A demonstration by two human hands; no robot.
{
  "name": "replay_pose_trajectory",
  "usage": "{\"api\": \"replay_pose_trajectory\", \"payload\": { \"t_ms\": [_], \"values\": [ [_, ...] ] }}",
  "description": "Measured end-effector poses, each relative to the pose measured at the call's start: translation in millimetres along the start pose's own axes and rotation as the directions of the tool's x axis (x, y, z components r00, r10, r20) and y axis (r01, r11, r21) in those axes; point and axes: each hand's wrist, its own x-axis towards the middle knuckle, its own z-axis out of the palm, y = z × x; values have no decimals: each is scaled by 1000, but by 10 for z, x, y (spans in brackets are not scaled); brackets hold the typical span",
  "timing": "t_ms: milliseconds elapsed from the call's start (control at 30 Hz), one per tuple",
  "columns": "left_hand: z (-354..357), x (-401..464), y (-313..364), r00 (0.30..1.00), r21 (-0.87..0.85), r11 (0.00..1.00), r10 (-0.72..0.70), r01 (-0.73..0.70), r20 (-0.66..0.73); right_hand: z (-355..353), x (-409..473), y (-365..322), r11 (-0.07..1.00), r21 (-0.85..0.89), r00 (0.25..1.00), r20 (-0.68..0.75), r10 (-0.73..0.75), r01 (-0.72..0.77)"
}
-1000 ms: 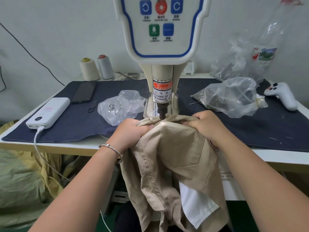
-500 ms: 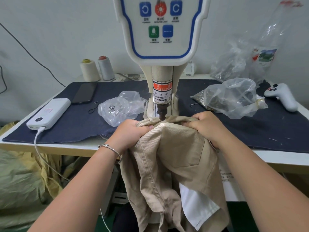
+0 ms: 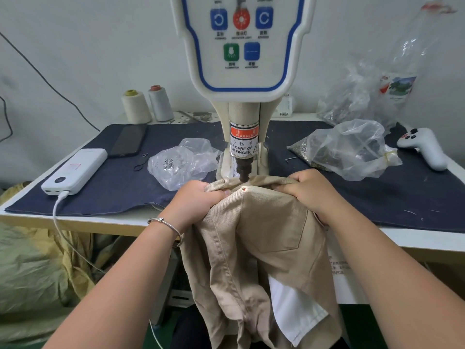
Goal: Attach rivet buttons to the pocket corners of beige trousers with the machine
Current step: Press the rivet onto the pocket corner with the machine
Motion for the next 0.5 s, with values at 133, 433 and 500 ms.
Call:
{"api": "replay_pose_trajectory", "payload": {
  "t_ms": [133, 433, 500],
  "values": [
    [1, -10, 2, 1000, -12, 1000, 0, 0, 11, 1, 15, 17, 1000, -8, 1000, 3, -3, 3],
    [2, -108, 68, 999, -111, 993, -40, 40, -4, -8, -113, -111, 999, 36, 1000, 0, -17, 17],
    [-15, -171, 91, 999, -138, 990, -34, 31, -20, -42, -186, -188, 995, 85, 999, -2, -45, 45]
  ]
}}
